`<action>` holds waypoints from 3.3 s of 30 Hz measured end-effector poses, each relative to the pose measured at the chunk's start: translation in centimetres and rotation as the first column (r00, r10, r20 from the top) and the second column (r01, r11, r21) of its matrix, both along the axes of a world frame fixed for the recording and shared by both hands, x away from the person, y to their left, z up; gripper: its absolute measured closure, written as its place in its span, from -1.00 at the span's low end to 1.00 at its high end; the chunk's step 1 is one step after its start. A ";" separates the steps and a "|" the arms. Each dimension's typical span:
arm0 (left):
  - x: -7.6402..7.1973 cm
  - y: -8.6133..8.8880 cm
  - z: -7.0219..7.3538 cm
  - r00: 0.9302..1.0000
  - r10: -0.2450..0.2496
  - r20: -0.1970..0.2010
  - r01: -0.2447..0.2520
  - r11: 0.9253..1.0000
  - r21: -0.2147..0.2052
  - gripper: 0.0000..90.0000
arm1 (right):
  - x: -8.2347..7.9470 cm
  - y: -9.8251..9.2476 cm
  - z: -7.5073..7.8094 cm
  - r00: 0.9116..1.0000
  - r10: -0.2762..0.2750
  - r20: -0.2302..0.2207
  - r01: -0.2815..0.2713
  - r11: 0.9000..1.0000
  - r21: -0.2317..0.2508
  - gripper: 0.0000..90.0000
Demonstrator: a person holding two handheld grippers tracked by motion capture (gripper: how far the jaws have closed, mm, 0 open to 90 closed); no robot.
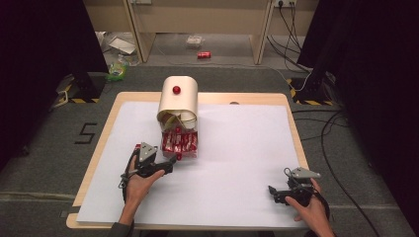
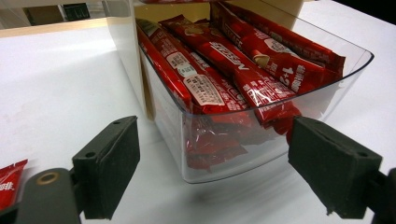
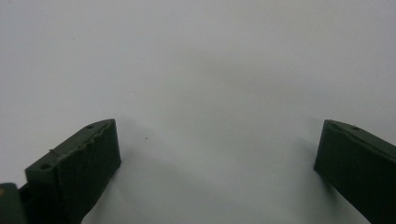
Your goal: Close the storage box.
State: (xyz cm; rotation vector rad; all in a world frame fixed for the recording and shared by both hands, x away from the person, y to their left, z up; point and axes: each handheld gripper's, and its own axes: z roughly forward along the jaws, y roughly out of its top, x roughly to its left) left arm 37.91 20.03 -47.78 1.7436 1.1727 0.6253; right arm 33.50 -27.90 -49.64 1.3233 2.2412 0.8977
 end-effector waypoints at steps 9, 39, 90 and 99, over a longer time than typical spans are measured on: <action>0.6 0.0 -0.1 1.000 0.008 0.010 -0.008 1.000 0.001 -0.64 | 0.0 0.0 0.0 1.000 0.001 0.000 -0.001 1.000 -0.001 -0.99; 2.4 -0.1 -0.2 0.999 0.033 0.019 -0.033 0.999 0.008 -0.64 | 0.0 0.0 0.0 1.000 0.000 0.001 0.000 1.000 -0.001 -0.99; 5.0 -0.1 -0.6 0.997 0.076 0.011 -0.076 0.997 0.001 -0.64 | 0.0 0.0 0.0 1.000 0.000 -0.001 0.000 1.000 0.000 -0.99; 4.9 -0.1 -0.7 0.997 0.078 0.004 -0.078 0.997 -0.006 -0.66 | 0.0 0.0 0.0 1.000 0.000 0.001 0.000 1.000 -0.001 -0.99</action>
